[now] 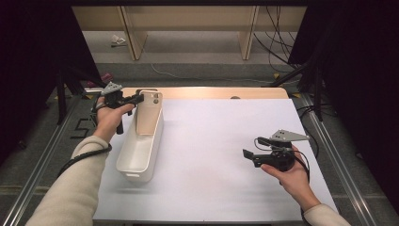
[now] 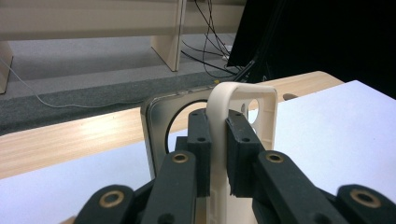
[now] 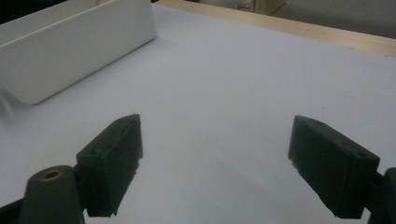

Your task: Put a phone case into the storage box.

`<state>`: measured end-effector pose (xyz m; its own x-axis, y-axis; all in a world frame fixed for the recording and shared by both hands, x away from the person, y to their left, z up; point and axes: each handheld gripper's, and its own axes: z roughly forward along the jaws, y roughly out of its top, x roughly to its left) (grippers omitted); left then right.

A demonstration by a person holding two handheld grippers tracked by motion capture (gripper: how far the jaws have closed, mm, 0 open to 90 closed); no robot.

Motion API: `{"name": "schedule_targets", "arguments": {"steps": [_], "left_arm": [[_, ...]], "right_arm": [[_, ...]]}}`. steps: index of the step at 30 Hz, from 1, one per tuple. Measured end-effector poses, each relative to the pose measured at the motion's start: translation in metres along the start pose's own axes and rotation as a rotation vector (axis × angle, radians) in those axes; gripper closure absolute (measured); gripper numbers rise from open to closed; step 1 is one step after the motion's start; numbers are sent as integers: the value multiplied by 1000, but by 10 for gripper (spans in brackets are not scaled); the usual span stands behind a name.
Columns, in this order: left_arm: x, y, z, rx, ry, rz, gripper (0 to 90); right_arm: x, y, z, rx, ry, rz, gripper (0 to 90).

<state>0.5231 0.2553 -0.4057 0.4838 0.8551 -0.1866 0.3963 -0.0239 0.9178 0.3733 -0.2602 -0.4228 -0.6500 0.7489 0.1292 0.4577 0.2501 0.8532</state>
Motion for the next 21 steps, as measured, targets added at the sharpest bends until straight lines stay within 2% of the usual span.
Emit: {"name": "schedule_targets", "arguments": {"steps": [21], "left_arm": [[4,-3,2,6,11,-5,811]], "right_arm": [[0,0,0,1,4,0,184]]}}
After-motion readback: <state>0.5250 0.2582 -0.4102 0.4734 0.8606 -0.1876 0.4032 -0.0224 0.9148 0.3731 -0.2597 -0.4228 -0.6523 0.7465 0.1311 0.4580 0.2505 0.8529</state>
